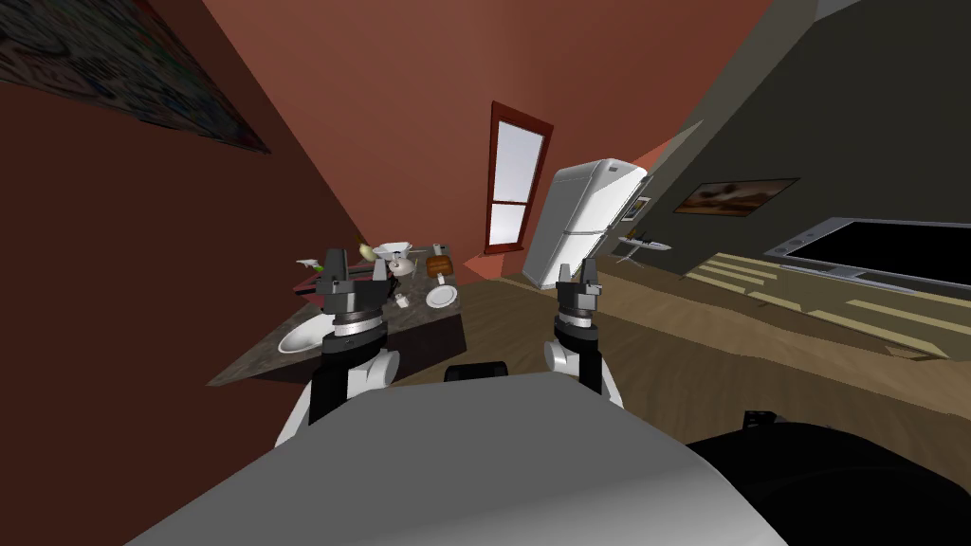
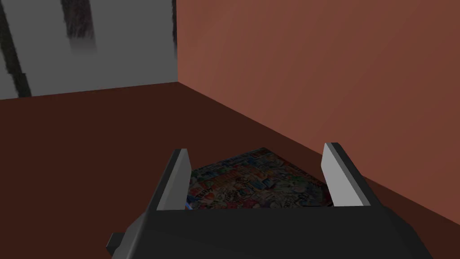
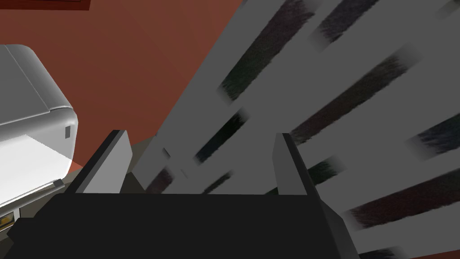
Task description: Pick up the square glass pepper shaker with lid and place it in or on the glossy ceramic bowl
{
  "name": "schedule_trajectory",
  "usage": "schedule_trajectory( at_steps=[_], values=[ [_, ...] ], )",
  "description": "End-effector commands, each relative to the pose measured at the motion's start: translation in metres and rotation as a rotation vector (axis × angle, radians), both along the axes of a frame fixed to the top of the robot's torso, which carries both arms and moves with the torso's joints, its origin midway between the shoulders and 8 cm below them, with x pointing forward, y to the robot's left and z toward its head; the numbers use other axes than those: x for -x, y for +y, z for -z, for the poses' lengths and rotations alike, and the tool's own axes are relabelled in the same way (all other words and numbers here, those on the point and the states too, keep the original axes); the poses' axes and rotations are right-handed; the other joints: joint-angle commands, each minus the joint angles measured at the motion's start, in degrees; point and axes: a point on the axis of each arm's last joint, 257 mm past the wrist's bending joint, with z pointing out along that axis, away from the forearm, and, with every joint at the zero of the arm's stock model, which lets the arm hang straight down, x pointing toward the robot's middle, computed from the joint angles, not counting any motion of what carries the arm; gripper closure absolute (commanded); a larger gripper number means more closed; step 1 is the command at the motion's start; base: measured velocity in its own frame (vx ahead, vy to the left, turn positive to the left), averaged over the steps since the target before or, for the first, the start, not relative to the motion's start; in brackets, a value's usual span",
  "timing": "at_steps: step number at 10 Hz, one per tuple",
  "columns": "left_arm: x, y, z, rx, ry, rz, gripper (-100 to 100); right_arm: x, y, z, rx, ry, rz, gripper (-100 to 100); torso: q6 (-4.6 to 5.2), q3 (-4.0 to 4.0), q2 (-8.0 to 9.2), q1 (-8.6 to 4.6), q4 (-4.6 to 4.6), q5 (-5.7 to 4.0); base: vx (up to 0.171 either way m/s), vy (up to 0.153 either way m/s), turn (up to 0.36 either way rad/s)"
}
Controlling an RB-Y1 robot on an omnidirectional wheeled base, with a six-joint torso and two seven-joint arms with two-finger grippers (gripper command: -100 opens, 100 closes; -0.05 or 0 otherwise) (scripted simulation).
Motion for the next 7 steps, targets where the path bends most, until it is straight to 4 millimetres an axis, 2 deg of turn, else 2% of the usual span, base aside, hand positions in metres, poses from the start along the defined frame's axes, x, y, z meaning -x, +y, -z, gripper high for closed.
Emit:
schedule_trajectory(
  at_steps=[1,7],
  values=[
    [-0.003,-0.001,0.005,-0.026,0.017,0.004,-100,0.000,0.000,0.000,0.000,0.000,0.000,0,0.00,0.00,0.00,0.00,0.00,0.00,-0.008,-0.007,-0.005],
    [-0.025,0.009,0.045,-0.162,0.150,-0.030,-100,0.000,0.000,0.000,0.000,0.000,0.000,0,0.00,0.09,0.15,-0.10,0.03,-0.02,-0.034,-0.026,-0.009]
  ],
)
